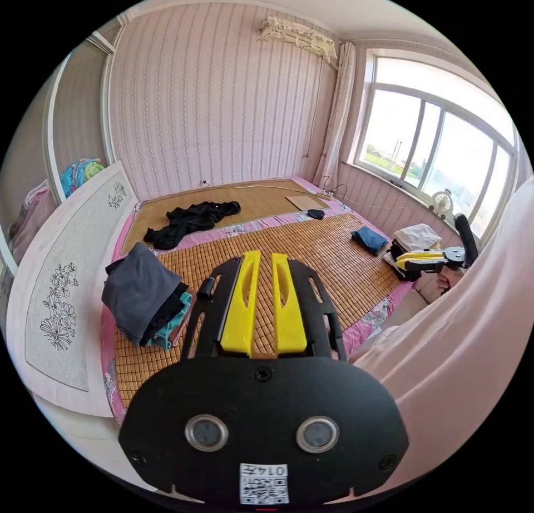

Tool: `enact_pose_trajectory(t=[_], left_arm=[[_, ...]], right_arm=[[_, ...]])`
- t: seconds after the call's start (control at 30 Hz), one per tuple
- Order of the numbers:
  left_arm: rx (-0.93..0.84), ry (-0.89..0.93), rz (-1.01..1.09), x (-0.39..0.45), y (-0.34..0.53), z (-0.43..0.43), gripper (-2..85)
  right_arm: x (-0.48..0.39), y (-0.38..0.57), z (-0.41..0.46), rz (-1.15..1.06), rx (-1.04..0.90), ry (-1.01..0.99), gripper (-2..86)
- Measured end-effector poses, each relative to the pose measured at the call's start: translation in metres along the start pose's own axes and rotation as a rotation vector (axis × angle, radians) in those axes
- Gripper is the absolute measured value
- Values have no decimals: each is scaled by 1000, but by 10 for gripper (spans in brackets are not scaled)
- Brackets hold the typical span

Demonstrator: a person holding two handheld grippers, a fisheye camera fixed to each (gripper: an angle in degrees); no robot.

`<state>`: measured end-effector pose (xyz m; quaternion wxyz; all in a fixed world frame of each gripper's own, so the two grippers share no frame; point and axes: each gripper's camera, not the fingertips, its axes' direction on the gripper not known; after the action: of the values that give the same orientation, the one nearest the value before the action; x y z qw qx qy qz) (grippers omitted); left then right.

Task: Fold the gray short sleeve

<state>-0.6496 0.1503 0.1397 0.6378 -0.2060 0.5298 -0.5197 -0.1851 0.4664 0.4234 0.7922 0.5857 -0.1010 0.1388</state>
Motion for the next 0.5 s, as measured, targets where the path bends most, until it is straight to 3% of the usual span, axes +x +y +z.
enact_pose_trajectory(t=[0.17, 0.27, 0.4, 0.5], left_arm=[[24, -9, 37, 6, 5, -10, 48], [1, -35, -89, 7, 10, -12, 35], [32, -107, -241, 21, 15, -18, 58], [0, -193, -325, 26, 17, -30, 56]], right_arm=[[10, -8, -5, -131, -17, 113, 112], [41, -23, -15, -163, -76, 125, 129], [104, -52, -38, -187, -3, -43, 117], [139, -76, -27, -238, -67, -179, 117]])
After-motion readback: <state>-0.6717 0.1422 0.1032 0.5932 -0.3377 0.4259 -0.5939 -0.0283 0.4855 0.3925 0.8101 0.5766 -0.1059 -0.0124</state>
